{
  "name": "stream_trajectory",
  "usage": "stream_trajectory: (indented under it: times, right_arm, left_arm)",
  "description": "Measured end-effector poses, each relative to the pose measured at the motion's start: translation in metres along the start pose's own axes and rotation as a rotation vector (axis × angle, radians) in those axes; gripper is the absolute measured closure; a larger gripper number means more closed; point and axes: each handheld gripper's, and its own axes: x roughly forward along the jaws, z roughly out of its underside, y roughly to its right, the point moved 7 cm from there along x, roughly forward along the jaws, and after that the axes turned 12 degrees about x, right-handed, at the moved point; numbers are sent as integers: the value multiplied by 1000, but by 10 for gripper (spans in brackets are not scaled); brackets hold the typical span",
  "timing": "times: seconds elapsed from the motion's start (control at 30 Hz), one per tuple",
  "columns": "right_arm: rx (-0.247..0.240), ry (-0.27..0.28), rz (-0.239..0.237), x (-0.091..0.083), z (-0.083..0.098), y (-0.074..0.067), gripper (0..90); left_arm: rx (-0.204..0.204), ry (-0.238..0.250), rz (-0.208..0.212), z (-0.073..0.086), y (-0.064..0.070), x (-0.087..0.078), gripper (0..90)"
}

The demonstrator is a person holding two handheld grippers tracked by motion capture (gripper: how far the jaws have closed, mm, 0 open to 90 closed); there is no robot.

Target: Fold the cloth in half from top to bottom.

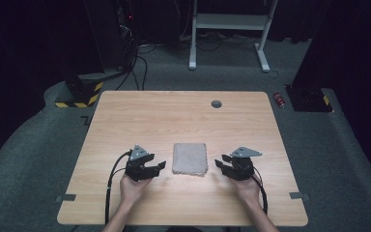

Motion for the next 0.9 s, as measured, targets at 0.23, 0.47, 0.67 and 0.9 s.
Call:
stream_trajectory:
  times: [0.23,0.47,0.67,0.9]
  right_arm:
    - [13,29,1,-10,-3,4,587]
    - [26,47,4,-19,-3,8,604]
    - [27,54,11,-25,-1,10,609]
    - [32,71,17,-32,0,13,611]
  left_arm:
    - [-18,25,-18,3,-7,-12,376]
    - [-36,43,-31,7,-13,-21,372]
    - [-54,61,-37,9,-17,-27,371]
    - [-39,49,-65,14,-20,-33,369]
